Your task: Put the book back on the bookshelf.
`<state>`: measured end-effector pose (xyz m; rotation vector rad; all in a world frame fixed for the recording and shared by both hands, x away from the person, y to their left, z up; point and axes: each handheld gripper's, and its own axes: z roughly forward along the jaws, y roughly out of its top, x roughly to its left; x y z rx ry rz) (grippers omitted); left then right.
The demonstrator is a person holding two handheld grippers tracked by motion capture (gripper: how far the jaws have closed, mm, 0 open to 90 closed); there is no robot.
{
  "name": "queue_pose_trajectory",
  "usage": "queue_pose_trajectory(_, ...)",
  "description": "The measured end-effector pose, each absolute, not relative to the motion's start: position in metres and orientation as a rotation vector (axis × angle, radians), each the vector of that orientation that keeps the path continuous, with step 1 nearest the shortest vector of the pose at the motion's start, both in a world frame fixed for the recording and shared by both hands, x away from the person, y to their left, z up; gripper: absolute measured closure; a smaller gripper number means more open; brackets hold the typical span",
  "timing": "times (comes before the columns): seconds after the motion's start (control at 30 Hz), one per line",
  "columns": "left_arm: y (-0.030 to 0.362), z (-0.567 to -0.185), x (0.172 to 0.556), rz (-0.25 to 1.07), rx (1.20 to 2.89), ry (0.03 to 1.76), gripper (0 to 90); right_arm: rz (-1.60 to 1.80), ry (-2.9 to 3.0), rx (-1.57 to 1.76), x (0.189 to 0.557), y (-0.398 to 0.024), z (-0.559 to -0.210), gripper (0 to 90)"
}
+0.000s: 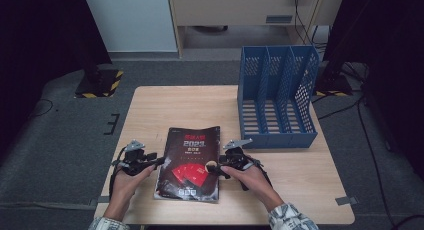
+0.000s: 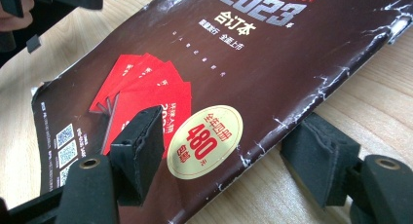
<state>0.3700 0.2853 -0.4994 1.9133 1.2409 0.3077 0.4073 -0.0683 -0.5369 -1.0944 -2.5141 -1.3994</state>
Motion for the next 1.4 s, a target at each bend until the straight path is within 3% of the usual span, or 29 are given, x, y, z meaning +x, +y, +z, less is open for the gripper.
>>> queue_pose_trajectory(0.07,0.285,-0.501,0.370,0.299,1.930,1.228,50.3,-1.401,-2.517,-1.090,0.407,-0.068,-0.537,32.1)
queue_pose_trajectory(0.33,0.268,-0.508,0.370,0.269,1.997,1.177,60.8,-1.393,-2.554,-1.068,0.407,-0.067,-0.536,31.9)
queue_pose_trajectory(0.67,0.259,-0.519,0.369,0.232,2.061,1.159,63.0,-1.389,-2.580,-1.046,0.405,-0.057,-0.526,30.5)
queue_pose_trajectory(1.0,0.256,-0.520,0.369,0.252,2.078,1.149,64.8,-1.317,-2.617,-1.049,0.412,-0.021,-0.514,28.1)
queue_pose_trajectory(1.4,0.254,-0.521,0.369,0.267,2.084,1.132,65.2,-1.227,-2.590,-1.046,0.428,-0.019,-0.501,27.5)
